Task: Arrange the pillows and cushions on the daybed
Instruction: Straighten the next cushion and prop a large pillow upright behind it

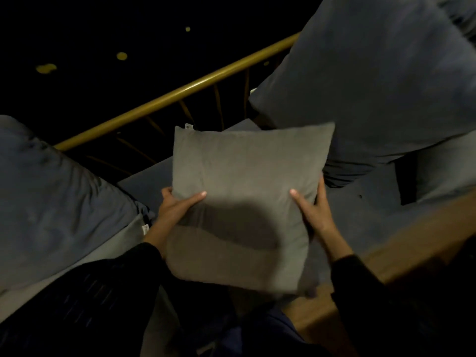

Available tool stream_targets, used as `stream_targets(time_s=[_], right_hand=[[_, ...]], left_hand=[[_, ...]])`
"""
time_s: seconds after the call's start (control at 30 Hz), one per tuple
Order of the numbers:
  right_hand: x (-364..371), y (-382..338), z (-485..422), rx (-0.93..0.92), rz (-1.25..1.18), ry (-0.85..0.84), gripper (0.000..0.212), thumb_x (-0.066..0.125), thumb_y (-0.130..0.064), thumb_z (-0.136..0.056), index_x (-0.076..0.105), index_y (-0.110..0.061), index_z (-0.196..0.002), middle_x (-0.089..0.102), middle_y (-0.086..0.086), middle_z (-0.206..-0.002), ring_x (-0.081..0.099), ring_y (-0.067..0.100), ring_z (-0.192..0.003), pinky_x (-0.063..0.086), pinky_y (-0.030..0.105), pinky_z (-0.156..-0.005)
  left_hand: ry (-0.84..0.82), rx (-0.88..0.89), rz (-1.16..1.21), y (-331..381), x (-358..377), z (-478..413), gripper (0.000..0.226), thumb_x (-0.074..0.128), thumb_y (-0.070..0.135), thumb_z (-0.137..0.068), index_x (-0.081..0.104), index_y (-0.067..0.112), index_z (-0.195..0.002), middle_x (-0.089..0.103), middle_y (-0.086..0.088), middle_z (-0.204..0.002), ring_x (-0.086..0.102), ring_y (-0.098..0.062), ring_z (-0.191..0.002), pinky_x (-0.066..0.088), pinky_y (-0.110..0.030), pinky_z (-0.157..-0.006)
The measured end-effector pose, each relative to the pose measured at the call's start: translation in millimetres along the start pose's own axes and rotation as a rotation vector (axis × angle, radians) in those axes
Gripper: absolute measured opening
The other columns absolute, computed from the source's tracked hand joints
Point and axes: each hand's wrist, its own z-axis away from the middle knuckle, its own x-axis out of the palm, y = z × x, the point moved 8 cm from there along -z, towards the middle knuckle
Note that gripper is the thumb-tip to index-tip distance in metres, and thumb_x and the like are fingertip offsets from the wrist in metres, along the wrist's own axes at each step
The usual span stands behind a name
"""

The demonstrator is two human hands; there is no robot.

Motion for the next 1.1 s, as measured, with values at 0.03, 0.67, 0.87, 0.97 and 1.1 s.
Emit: stream_targets(time_s=[0.03,0.67,0.87,0.97,1.1], right_hand=[[-11,-19,-15,-0.038,0.070,0.004,0.093,0.075,-0.031,-0.082,0.018,-0.031,-0.155,0.043,-0.012,-0.146,0.047,0.010,-0.131,0.039,0.033,-0.111],[-48,20,-24,0.186,0.336,-0.165,0.083,0.062,-0.045,-0.089,0.014,-0.034,-0.156,0.029,-0.001,-0.161,0.035,0.025,-0.144,0.030,0.045,-0.119],[-37,16,-13,0.166,0.331,-0.208,0.094,0.073,-0.041,-0.082,0.015,-0.032,-0.156,0.027,0.003,-0.161,0.034,0.024,-0.144,0.029,0.043,-0.119],[-20,20,3,0.048,0.695,-0.137,0.096,0.066,-0.048,-0.085,0.005,-0.031,-0.156,0.010,0.020,-0.162,0.017,0.038,-0.149,0.022,0.050,-0.120],[30,24,43,-0.066,1.054,-0.120,0.068,0.039,-0.041,-0.099,0.000,-0.040,-0.154,-0.012,0.014,-0.164,-0.004,0.040,-0.151,0.016,0.068,-0.112]], left_hand=[[0.015,-0.012,0.054,-3,7,9,0.101,0.091,0.054,-0.051,0.038,0.016,-0.128,0.056,-0.003,-0.121,0.061,-0.028,-0.118,0.050,-0.045,-0.103],[-0.047,-0.279,0.353,-119,97,98,0.152,0.090,0.061,-0.016,0.028,0.008,-0.145,0.055,-0.013,-0.140,0.059,-0.032,-0.125,0.048,-0.047,-0.106],[0.018,-0.235,0.238,-104,81,116,0.108,0.091,0.045,-0.053,0.032,0.011,-0.137,0.055,-0.013,-0.137,0.057,-0.034,-0.124,0.046,-0.044,-0.106],[-0.024,-0.193,0.042,-98,89,114,0.140,0.090,0.063,-0.037,0.023,0.016,-0.151,0.041,-0.014,-0.152,0.045,-0.036,-0.137,0.038,-0.044,-0.115],[-0.079,0.090,-0.520,-57,115,126,0.109,0.071,0.038,-0.083,-0.010,0.038,-0.156,-0.012,-0.022,-0.164,0.005,-0.049,-0.150,0.011,-0.049,-0.122]])
